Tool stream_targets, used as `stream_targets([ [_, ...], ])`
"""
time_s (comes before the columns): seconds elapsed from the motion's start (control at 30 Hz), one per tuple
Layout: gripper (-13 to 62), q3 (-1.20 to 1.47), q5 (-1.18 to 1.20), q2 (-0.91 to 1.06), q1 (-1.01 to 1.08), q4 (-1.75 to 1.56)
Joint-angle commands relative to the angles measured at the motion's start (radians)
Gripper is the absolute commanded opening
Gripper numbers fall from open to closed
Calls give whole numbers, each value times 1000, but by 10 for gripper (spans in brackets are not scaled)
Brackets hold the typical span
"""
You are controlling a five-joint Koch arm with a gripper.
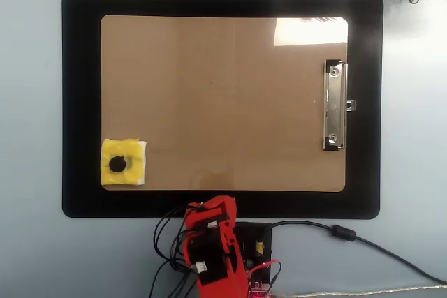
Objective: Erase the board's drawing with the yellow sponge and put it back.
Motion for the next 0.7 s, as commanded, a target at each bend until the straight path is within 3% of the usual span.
stream_targets([
  [0.0,337,-14,-11,49,55,114],
  [0.17,337,91,-3,49,210,140],
  [0.67,343,341,91,48,218,9],
])
